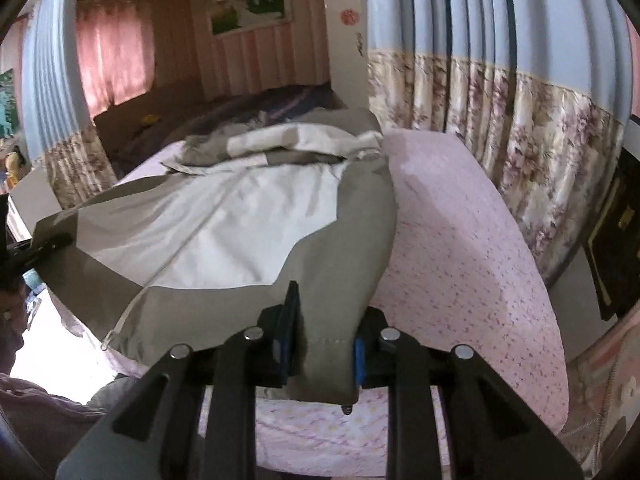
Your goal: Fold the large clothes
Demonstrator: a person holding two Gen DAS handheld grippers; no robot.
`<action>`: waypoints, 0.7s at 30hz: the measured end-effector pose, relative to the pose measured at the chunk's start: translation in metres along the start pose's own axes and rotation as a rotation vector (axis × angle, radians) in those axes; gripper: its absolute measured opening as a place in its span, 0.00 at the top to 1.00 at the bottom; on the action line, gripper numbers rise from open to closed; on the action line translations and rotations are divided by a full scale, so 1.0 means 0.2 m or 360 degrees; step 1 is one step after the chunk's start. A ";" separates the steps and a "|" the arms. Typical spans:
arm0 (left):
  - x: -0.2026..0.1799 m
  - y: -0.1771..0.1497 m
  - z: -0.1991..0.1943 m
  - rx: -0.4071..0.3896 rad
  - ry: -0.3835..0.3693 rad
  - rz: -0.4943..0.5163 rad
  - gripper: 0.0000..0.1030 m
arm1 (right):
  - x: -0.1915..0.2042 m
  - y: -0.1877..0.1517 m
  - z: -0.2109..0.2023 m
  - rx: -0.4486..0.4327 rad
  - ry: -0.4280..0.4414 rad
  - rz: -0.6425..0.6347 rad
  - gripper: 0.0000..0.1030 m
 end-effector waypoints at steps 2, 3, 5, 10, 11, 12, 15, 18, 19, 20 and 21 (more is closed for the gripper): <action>0.03 0.01 -0.05 -0.0017 0.0031 -0.0004 0.93 | 0.02 -0.01 -0.05 -0.0004 0.0008 -0.0008 0.78; 0.04 -0.01 -0.07 -0.0019 0.0045 -0.0002 0.93 | 0.02 -0.02 -0.06 0.0011 -0.0005 -0.0010 0.78; 0.05 -0.04 -0.10 0.0001 0.0039 -0.0020 0.93 | 0.01 -0.05 -0.09 0.0056 -0.0013 0.0008 0.78; 0.04 -0.13 -0.15 0.0054 -0.0006 -0.0039 0.93 | 0.00 -0.10 -0.12 0.0135 -0.0076 -0.0009 0.78; 0.03 -0.15 -0.15 0.0059 -0.0011 -0.0040 0.93 | 0.00 -0.11 -0.13 0.0136 -0.0113 -0.0015 0.78; 0.02 -0.16 -0.16 0.0062 -0.0011 -0.0046 0.93 | 0.00 -0.12 -0.13 0.0131 -0.0154 -0.0017 0.78; 0.01 -0.17 -0.17 0.0065 -0.0015 -0.0071 0.93 | 0.00 -0.10 -0.14 0.0093 -0.0199 0.0034 0.78; 0.02 -0.14 -0.17 0.0060 -0.0009 -0.0070 0.93 | -0.01 -0.06 -0.14 0.0063 -0.0198 0.0062 0.78; 0.02 -0.12 -0.17 0.0055 -0.0002 -0.0061 0.93 | 0.00 -0.05 -0.14 0.0051 -0.0200 0.0062 0.78; 0.03 -0.11 -0.17 0.0056 0.0001 -0.0057 0.93 | 0.00 -0.03 -0.14 0.0044 -0.0201 0.0058 0.78; 0.02 -0.10 -0.17 0.0053 -0.0002 -0.0056 0.93 | -0.01 -0.02 -0.14 0.0039 -0.0201 0.0062 0.78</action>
Point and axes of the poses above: each gripper's, at about its wrist camera, not at the fingertips, and z roughly the way its jaws point, x to its left, y to its top, the point moved 7 cm from there along z, roughly the way its jaws point, and after that the axes turned 10 degrees about x, right-handed, at the moved point
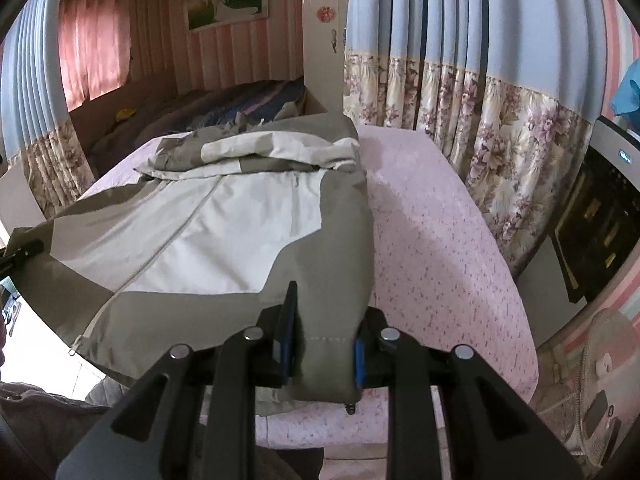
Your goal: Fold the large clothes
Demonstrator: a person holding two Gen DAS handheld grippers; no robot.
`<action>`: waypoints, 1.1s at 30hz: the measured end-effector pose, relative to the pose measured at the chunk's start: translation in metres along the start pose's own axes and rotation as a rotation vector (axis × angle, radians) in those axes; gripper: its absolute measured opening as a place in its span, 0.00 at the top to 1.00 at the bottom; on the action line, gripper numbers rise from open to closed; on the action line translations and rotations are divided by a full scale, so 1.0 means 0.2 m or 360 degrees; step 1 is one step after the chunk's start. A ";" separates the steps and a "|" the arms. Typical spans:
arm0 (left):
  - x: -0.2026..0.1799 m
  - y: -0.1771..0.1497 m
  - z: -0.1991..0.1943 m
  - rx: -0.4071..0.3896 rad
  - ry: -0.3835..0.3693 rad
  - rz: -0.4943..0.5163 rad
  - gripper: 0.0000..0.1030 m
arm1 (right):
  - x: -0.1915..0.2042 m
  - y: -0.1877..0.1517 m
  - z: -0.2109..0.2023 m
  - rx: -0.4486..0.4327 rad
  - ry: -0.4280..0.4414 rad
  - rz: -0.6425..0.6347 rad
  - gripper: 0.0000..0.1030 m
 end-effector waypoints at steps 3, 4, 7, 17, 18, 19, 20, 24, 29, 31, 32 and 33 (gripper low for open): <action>0.00 0.06 0.01 -0.0012 -0.0007 -0.0007 0.93 | 0.00 0.04 0.00 -0.0012 0.0006 0.0009 0.78; 0.00 0.08 0.02 -0.0012 -0.0015 -0.0012 0.93 | 0.01 0.06 0.01 -0.0011 0.0005 0.0004 0.78; 0.01 0.17 0.06 -0.0024 -0.0021 -0.0019 0.93 | 0.02 0.12 0.06 -0.0010 0.0012 -0.0035 0.78; 0.06 0.60 0.24 -0.0070 -0.0060 -0.0052 0.92 | -0.02 0.53 0.20 -0.0100 0.0055 -0.0039 0.78; 0.06 0.66 0.27 -0.0071 -0.0109 -0.0073 0.92 | -0.02 0.58 0.22 -0.0104 0.0059 -0.0043 0.78; 0.06 0.72 0.29 -0.0080 -0.0129 -0.0073 0.92 | -0.02 0.63 0.25 -0.0107 0.0059 -0.0051 0.78; 0.06 0.82 0.31 -0.0103 -0.0120 -0.0055 0.92 | -0.02 0.71 0.29 -0.0114 0.0064 -0.0058 0.78; 0.07 1.16 0.48 -0.0136 -0.0044 0.0004 0.92 | -0.03 1.04 0.47 -0.0141 0.0077 -0.0078 0.78; 0.12 1.59 0.82 -0.0075 0.0002 -0.0028 0.92 | -0.08 1.51 0.83 -0.0115 0.0155 -0.0052 0.78; 0.12 1.73 0.99 -0.0029 0.0048 -0.0013 0.92 | -0.09 1.64 0.99 -0.0058 0.0160 -0.0047 0.78; 0.13 1.78 1.04 -0.0012 0.0069 -0.0007 0.91 | -0.10 1.71 1.11 -0.0002 0.0171 -0.0036 0.78; 0.13 1.83 1.14 0.0025 0.0104 0.0008 0.91 | -0.11 1.75 1.19 0.0038 0.0177 -0.0024 0.78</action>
Point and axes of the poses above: each gripper's, at about its wrist camera, not at the fingertips, and z roughly the way its jaws point, x to its left, y to its top, the point moved 7 cm from there along z, roughly the way its jaws point, and after that the axes turned 10 degrees about x, right-handed, at the moved point
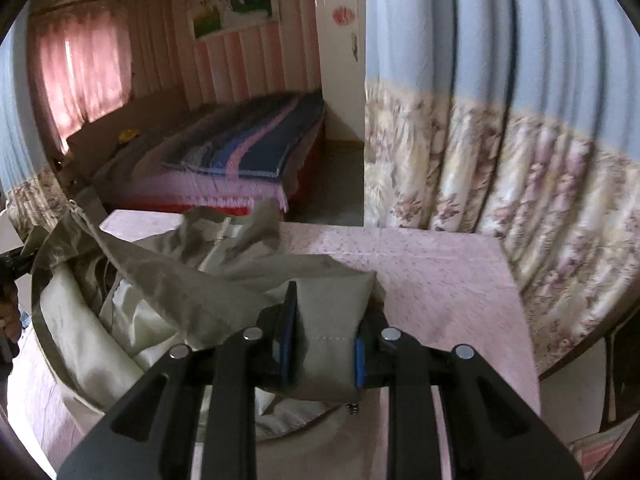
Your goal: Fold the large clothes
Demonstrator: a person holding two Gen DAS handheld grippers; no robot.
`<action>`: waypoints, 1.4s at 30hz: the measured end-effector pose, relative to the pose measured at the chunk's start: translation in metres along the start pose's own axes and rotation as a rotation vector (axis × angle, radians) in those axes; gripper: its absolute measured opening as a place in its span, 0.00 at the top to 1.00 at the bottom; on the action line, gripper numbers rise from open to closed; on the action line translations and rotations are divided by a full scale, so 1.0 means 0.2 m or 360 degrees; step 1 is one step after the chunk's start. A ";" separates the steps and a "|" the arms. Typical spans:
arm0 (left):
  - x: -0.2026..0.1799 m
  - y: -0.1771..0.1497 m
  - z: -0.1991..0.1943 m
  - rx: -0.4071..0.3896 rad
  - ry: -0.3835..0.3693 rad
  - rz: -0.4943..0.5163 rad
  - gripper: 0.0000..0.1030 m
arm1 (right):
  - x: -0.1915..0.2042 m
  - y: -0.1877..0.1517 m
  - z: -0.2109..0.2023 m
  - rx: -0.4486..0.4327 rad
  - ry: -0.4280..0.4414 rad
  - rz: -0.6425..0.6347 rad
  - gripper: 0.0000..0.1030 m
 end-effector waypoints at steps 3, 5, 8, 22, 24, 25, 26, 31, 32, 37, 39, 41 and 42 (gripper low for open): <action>0.03 0.11 0.25 0.0113 0.0074 -0.0012 0.88 | -0.05 0.11 0.28 0.0137 0.0023 0.0056 0.77; 0.04 0.13 0.44 0.0277 0.0067 -0.0030 0.83 | -0.08 0.15 0.49 0.0255 -0.0016 0.0087 0.73; 0.09 0.16 0.50 0.0331 0.0010 -0.0095 0.63 | -0.08 0.16 0.56 0.0252 -0.0027 0.0135 0.66; -0.08 -0.12 0.04 0.0031 0.0067 0.0154 0.13 | 0.20 -0.13 0.10 0.0103 0.0029 -0.0039 0.35; -0.20 -0.21 0.02 0.0051 -0.0033 0.0212 0.13 | 0.31 -0.24 0.08 0.0139 0.0069 -0.0103 0.35; -0.25 -0.24 0.04 0.0081 -0.0076 0.0248 0.13 | 0.37 -0.30 0.11 0.0194 0.0082 -0.0164 0.35; -0.30 -0.27 0.05 0.0105 -0.0093 0.0292 0.13 | 0.41 -0.33 0.13 0.0234 0.0082 -0.0197 0.35; -0.46 -0.25 0.25 0.0204 -0.0101 0.0345 0.14 | 0.51 -0.33 0.30 0.0291 0.0003 -0.0222 0.35; -0.47 -0.23 0.30 0.0226 -0.0102 0.0328 0.14 | 0.52 -0.31 0.34 0.0304 -0.0014 -0.0225 0.35; -0.48 -0.06 0.55 0.0320 -0.0077 0.0223 0.16 | 0.53 -0.15 0.63 0.0423 -0.0017 -0.0136 0.35; -0.43 0.03 0.61 0.0283 -0.0020 0.0178 0.16 | 0.51 -0.06 0.69 0.0369 0.0046 -0.0094 0.35; -0.37 0.09 0.69 0.0266 0.0074 0.0161 0.17 | 0.46 0.04 0.74 0.0243 0.0033 -0.0033 0.35; -0.31 0.14 0.74 0.0254 0.0154 0.0123 0.17 | 0.43 0.07 0.77 0.0231 -0.0007 -0.0011 0.34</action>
Point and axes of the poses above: each gripper's, at about its wrist camera, not at the fingertips, and z roughly the way its jaws point, x to its left, y to its top, the point moved 7 cm from there along z, roughly the way its jaws point, and after that the axes turned 10 degrees about x, right-handed, at the moved point
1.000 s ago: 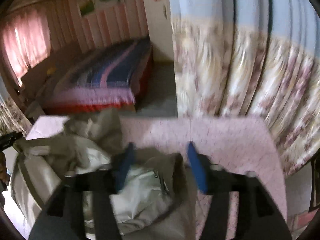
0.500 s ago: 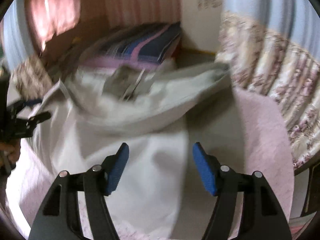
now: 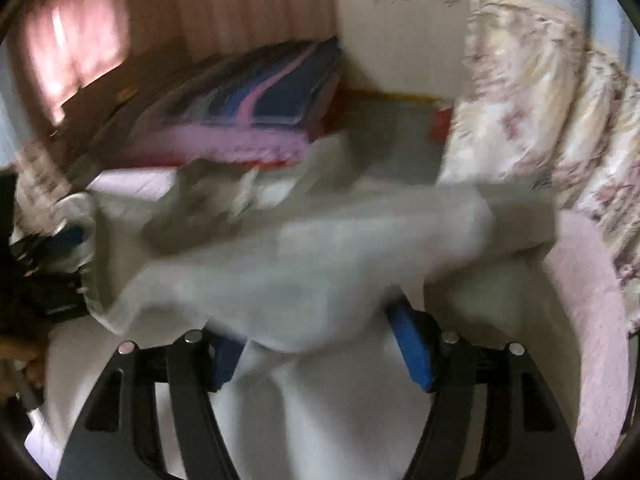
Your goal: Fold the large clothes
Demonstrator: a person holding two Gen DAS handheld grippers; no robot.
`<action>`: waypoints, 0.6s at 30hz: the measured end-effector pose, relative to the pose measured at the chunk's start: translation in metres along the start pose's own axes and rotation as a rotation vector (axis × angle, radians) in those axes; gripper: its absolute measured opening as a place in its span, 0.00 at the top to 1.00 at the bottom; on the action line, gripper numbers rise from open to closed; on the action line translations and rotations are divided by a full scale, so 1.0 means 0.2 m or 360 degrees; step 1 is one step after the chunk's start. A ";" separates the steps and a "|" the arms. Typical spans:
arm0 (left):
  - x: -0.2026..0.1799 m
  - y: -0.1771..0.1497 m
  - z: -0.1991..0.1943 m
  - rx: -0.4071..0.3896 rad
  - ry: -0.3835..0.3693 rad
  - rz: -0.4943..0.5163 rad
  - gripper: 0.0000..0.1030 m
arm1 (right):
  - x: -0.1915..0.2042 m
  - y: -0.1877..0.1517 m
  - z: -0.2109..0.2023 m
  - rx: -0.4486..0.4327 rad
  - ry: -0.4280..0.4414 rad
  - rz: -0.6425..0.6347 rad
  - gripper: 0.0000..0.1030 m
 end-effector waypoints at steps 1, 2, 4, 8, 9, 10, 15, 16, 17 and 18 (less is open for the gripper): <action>0.04 0.03 0.03 -0.0009 0.0044 -0.0017 0.16 | -0.04 0.03 0.04 0.0001 -0.0004 0.0034 0.34; 0.08 0.04 0.05 -0.0015 0.0091 -0.0034 0.16 | -0.05 0.05 0.07 0.0013 -0.0006 0.0053 0.34; 0.18 0.08 0.10 -0.0021 0.0214 -0.0094 0.16 | -0.09 0.08 0.12 0.0023 -0.0069 0.0059 0.33; 0.32 0.10 0.16 -0.0049 0.0374 -0.0129 0.16 | -0.19 0.13 0.19 0.0023 -0.0181 0.0070 0.32; 0.35 0.09 0.18 -0.0037 0.0389 -0.0132 0.16 | -0.22 0.13 0.21 0.0029 -0.0192 0.0077 0.32; 0.37 0.08 0.21 -0.0015 0.0383 -0.0145 0.16 | -0.24 0.14 0.22 0.0039 -0.0198 0.0090 0.32; 0.48 0.03 0.24 0.0025 0.0309 -0.0184 0.14 | -0.39 0.14 0.18 0.0050 -0.0425 0.0101 0.31; 0.49 0.02 0.22 0.0014 0.0293 -0.0171 0.14 | -0.41 0.14 0.11 0.0017 -0.0415 0.0114 0.31; 0.49 0.02 0.18 0.0001 0.0284 -0.0152 0.15 | -0.43 0.15 0.06 -0.0019 -0.0398 0.0108 0.31; 0.49 0.01 0.11 -0.0032 0.0274 -0.0117 0.15 | -0.44 0.14 -0.01 -0.0054 -0.0382 0.0089 0.30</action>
Point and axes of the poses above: each gripper's, at about its wrist camera, not at the fingertips, and z roughly the way its jaws point, x to its left, y to its top, the point moved 7 cm from there along z, roughly the way its jaws point, and after that the axes turned 10 degrees about x, right-handed, at the moved point
